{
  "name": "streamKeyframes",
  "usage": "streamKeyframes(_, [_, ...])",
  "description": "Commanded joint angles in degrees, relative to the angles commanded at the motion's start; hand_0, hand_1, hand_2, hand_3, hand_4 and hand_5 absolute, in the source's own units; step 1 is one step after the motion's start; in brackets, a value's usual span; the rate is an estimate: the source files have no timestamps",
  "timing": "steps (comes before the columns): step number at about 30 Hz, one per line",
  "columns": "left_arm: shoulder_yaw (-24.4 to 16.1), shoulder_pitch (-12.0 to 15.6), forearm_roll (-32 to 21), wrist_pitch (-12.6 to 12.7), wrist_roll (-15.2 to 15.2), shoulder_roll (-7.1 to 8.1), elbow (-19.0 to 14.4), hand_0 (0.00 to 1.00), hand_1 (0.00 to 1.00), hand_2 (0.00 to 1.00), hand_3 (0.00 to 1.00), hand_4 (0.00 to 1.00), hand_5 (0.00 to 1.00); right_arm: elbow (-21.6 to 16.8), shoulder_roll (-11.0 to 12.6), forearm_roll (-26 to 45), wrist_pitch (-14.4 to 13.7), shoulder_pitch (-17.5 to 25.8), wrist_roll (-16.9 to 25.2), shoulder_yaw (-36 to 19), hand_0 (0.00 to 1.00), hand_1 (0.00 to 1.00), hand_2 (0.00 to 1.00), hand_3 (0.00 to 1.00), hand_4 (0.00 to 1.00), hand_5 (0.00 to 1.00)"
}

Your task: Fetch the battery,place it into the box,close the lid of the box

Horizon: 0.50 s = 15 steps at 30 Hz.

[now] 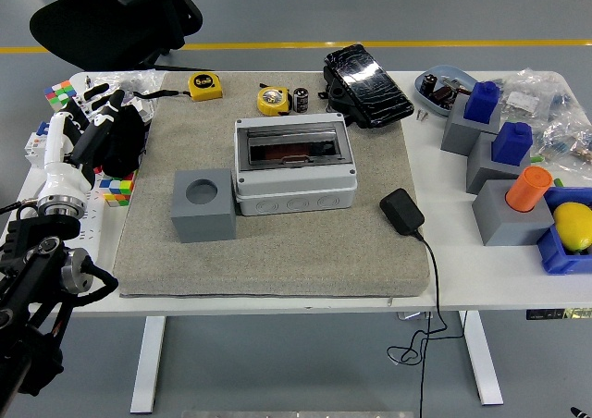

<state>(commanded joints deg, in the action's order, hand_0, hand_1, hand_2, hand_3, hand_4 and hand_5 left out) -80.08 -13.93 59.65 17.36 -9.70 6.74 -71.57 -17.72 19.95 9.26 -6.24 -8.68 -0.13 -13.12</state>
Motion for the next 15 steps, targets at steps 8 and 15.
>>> streamKeyframes(8, [-2.1, 0.3, 0.6, -0.2, 0.3, 0.12, 0.0, 0.681, 0.686, 0.682, 0.676, 0.962, 0.432, 0.0, 0.0, 0.0, 0.0, 0.2, 0.0, 0.1, 0.578, 0.628, 0.656, 0.552, 0.948, 0.489])
streamKeyframes(15, [-3.5, 0.6, 1.1, -0.3, 0.7, -0.03, 0.0, 0.682, 0.685, 0.683, 0.676, 0.962, 0.433, 0.0, -0.1, 0.0, 0.1, 0.3, 0.0, -0.1, 0.578, 0.628, 0.656, 0.552, 0.948, 0.489])
